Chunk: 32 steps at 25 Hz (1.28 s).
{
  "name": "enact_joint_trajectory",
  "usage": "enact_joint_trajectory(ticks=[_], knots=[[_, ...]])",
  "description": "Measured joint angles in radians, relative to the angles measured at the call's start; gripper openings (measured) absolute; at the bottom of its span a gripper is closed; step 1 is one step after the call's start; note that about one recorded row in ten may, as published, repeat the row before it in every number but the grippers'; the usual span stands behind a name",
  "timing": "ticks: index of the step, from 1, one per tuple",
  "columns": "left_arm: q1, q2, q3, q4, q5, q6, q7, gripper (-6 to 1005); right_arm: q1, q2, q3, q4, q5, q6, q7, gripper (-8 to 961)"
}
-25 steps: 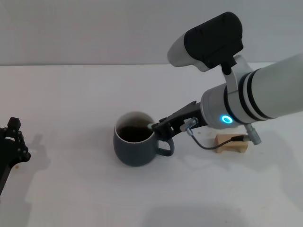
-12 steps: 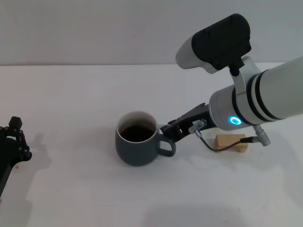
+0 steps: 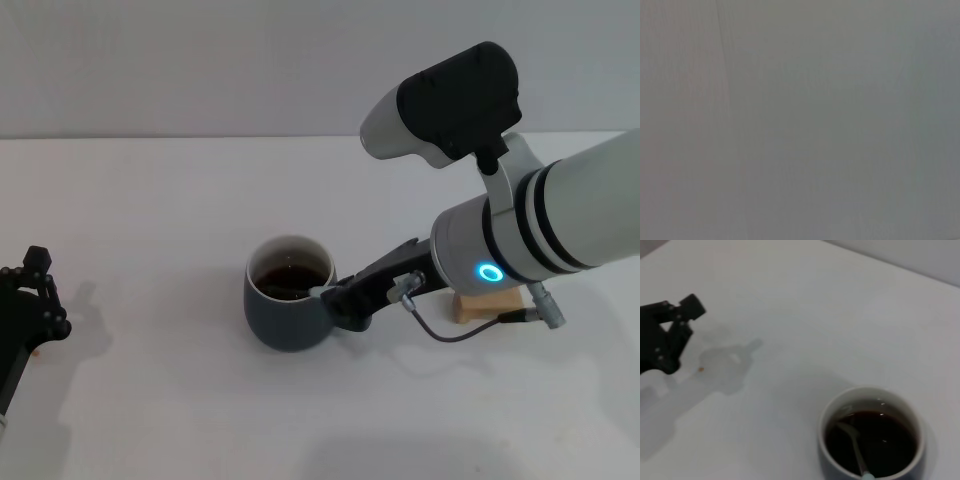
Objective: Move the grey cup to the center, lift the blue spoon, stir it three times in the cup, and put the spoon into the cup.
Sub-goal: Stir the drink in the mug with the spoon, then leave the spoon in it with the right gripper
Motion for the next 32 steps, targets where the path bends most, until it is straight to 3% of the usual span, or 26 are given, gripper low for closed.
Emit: enact_joint_trajectory(ticks=[19, 32], knots=[[0.002, 0.0, -0.002, -0.006, 0.003, 0.0, 0.0, -2, 0.033, 0.001, -0.014, -0.058, 0.023, -0.083, -0.023, 159], [-0.001, 0.0, -0.003, -0.002, -0.001, 0.0, 0.0, -2, 0.051, -0.004, 0.048, -0.106, 0.013, -0.102, -0.061, 158]])
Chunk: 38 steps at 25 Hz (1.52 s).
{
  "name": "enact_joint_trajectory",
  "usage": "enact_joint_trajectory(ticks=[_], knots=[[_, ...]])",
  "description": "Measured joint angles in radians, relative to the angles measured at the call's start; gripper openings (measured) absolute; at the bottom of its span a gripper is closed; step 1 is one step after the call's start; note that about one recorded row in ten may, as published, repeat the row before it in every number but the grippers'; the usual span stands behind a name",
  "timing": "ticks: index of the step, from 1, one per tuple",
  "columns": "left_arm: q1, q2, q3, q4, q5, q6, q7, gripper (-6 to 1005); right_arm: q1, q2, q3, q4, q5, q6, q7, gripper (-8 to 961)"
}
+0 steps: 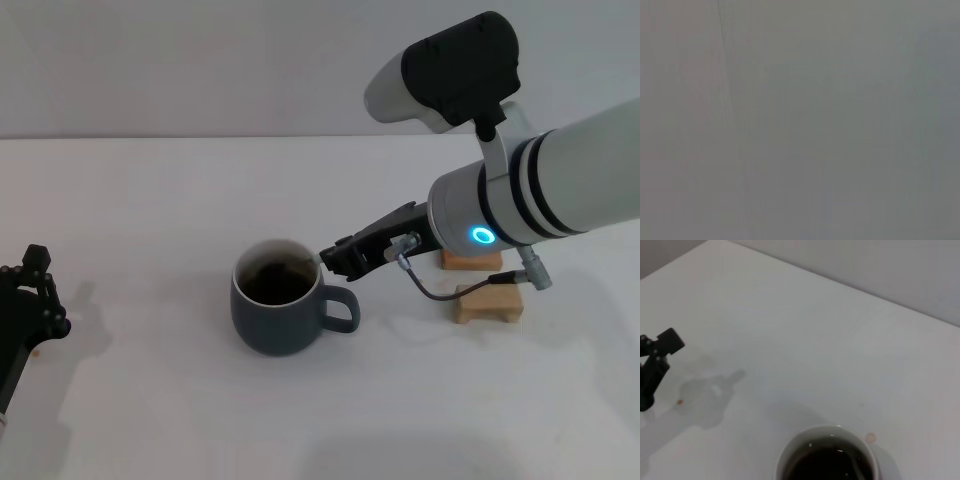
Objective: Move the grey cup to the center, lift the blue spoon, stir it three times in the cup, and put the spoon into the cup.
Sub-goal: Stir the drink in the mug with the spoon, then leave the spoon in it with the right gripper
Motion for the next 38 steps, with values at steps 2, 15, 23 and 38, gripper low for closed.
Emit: enact_joint_trajectory(ticks=[2, 15, 23, 38], knots=[[0.0, 0.0, -0.001, 0.0, 0.0, 0.0, 0.0, -2, -0.003, 0.0, 0.007, 0.002, 0.0, 0.007, -0.002, 158], [-0.001, -0.002, -0.002, -0.004, -0.001, 0.0, 0.0, -2, -0.033, 0.003, -0.007, 0.048, 0.002, 0.061, 0.002, 158], [0.001, -0.001, 0.0, -0.007, 0.001, 0.0, 0.0, -1, -0.033, 0.006, -0.074, 0.054, 0.037, 0.049, 0.017, 152], [0.003, 0.0, 0.0, -0.006, 0.002, 0.008, 0.0, -1, -0.012, 0.008, -0.095, 0.045, 0.062, 0.003, 0.023, 140]])
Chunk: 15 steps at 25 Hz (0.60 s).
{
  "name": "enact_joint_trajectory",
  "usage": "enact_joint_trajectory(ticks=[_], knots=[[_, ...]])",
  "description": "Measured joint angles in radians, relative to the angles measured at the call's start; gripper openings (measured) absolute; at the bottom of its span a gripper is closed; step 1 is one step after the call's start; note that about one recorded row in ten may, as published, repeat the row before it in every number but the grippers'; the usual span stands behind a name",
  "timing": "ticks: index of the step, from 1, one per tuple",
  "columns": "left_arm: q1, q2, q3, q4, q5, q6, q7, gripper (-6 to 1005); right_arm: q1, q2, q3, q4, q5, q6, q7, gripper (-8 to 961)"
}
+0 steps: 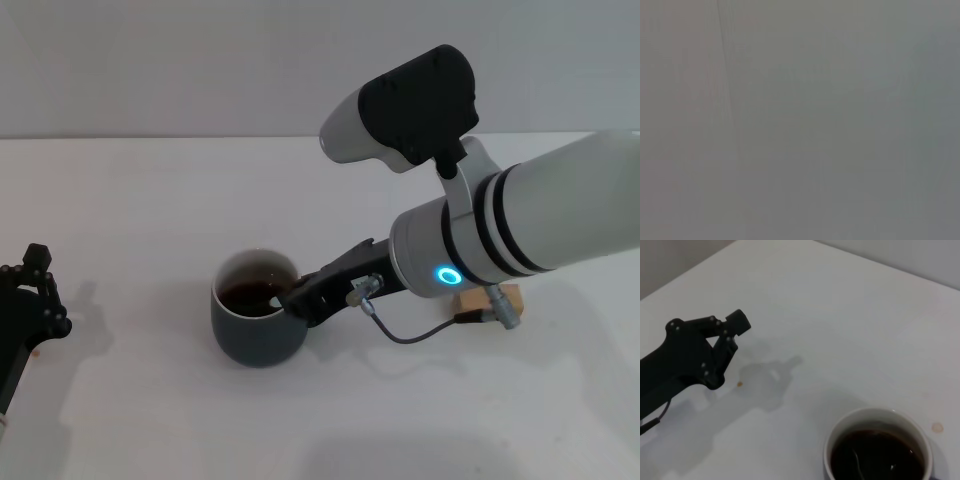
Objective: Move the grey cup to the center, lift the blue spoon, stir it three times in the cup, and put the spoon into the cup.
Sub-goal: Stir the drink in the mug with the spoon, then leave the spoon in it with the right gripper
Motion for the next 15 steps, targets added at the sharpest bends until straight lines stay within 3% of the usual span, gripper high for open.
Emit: enact_joint_trajectory(ticks=[9, 15], knots=[[-0.004, 0.001, 0.0, 0.006, -0.002, 0.0, 0.0, -1, 0.051, -0.004, -0.003, -0.07, -0.001, -0.049, -0.012, 134], [-0.007, 0.001, -0.002, 0.007, -0.002, -0.005, 0.0, -2, 0.067, -0.006, 0.047, -0.108, -0.021, -0.067, -0.037, 133]])
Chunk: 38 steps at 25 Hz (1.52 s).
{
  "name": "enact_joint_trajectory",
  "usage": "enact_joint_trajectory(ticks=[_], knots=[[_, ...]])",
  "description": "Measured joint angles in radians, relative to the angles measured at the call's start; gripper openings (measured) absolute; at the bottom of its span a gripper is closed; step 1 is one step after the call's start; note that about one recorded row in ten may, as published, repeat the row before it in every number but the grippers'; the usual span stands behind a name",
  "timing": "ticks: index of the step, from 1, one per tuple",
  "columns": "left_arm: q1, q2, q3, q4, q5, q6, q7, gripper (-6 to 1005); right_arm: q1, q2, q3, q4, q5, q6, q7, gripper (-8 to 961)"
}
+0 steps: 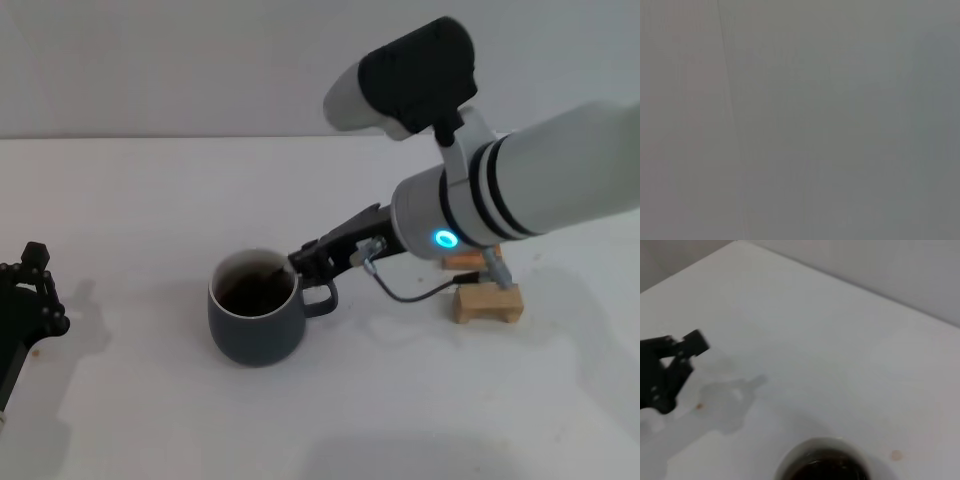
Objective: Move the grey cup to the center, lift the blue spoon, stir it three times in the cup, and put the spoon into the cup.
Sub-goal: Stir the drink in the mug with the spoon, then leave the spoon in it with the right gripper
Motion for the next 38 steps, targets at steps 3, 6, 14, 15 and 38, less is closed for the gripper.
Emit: enact_joint_trajectory(ticks=[3, 6, 14, 15, 38], knots=[[-0.001, 0.0, -0.006, 0.0, 0.0, -0.001, 0.0, -1, 0.0, 0.0, 0.021, -0.001, -0.014, -0.001, -0.009, 133], [-0.002, 0.0, -0.012, 0.0, -0.001, -0.002, 0.0, -1, -0.005, 0.0, 0.033, 0.004, -0.016, 0.006, -0.012, 133], [-0.008, 0.0, -0.012, 0.001, -0.001, -0.003, 0.0, -1, -0.024, 0.002, 0.026, 0.045, -0.008, 0.062, -0.007, 132], [-0.008, 0.0, -0.012, 0.001, -0.001, -0.003, 0.0, -1, -0.029, 0.003, 0.025, 0.053, -0.006, 0.068, -0.005, 132], [0.005, -0.001, -0.01, -0.009, 0.005, 0.007, 0.0, -1, -0.004, 0.004, -0.021, 0.028, 0.037, -0.017, -0.002, 131]])
